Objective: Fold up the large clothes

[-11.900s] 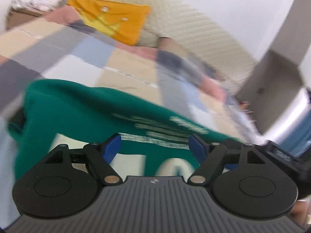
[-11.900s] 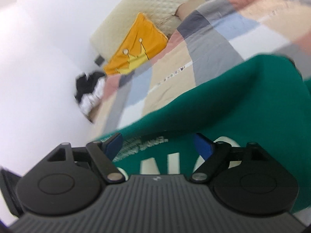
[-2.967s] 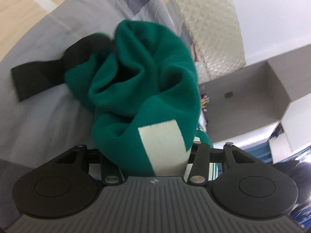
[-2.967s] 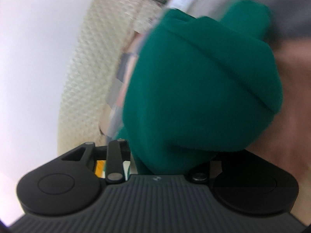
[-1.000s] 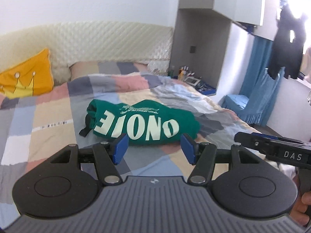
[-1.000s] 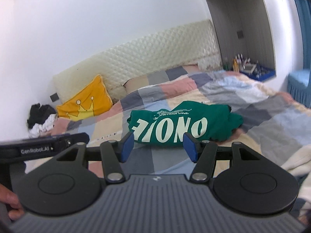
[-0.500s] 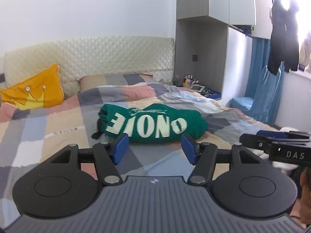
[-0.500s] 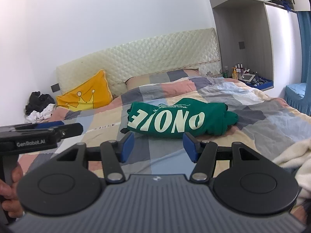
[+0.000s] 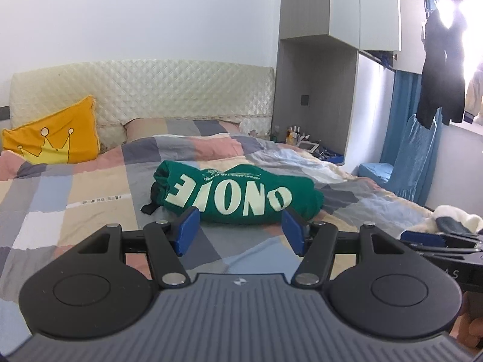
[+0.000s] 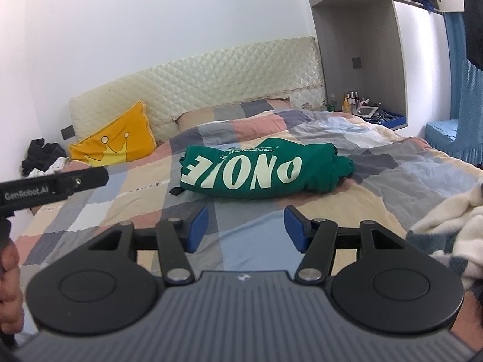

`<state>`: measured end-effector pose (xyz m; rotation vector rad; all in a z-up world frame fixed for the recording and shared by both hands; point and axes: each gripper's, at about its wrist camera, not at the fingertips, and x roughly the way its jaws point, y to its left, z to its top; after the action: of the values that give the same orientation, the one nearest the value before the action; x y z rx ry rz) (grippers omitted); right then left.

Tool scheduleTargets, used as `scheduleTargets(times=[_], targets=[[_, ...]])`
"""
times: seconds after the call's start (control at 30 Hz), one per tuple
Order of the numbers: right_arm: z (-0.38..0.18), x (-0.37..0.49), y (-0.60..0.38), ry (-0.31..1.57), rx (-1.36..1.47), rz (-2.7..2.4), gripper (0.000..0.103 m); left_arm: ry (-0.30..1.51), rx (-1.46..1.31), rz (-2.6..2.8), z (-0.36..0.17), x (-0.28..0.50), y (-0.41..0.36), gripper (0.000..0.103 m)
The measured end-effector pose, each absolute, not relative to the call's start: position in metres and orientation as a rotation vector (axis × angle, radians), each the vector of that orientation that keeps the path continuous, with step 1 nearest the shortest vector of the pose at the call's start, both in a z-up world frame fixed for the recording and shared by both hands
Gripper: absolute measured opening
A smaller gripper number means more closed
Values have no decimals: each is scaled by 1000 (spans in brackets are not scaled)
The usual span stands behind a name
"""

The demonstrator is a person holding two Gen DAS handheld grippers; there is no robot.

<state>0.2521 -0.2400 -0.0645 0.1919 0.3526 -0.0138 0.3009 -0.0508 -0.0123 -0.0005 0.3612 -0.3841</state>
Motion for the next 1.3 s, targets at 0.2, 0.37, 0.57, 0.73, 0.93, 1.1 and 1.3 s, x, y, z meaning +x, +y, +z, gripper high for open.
scheduleTargets(times=[0.2, 0.37, 0.57, 0.73, 0.93, 1.1, 1.3], targets=[[-65, 251, -233, 351, 153, -7, 60, 384, -22, -374, -25, 302, -44, 66], [-64, 249, -235, 355, 155, -6, 60, 382, -18, -359, -27, 298, -42, 66], [-62, 245, -233, 346, 146, -5, 60, 389, -17, -358, -29, 292, -40, 67], [-61, 241, -228, 345, 138, 3, 60, 407, -32, -373, -29, 291, -37, 80], [-59, 241, -229, 348, 138, -6, 61, 404, -53, -371, -27, 288, -34, 98], [-56, 237, -232, 333, 123, -23, 66, 403, -58, -352, -25, 285, -34, 101], [-58, 237, -239, 339, 162, -49, 103, 401, -51, -343, -25, 285, -34, 102]])
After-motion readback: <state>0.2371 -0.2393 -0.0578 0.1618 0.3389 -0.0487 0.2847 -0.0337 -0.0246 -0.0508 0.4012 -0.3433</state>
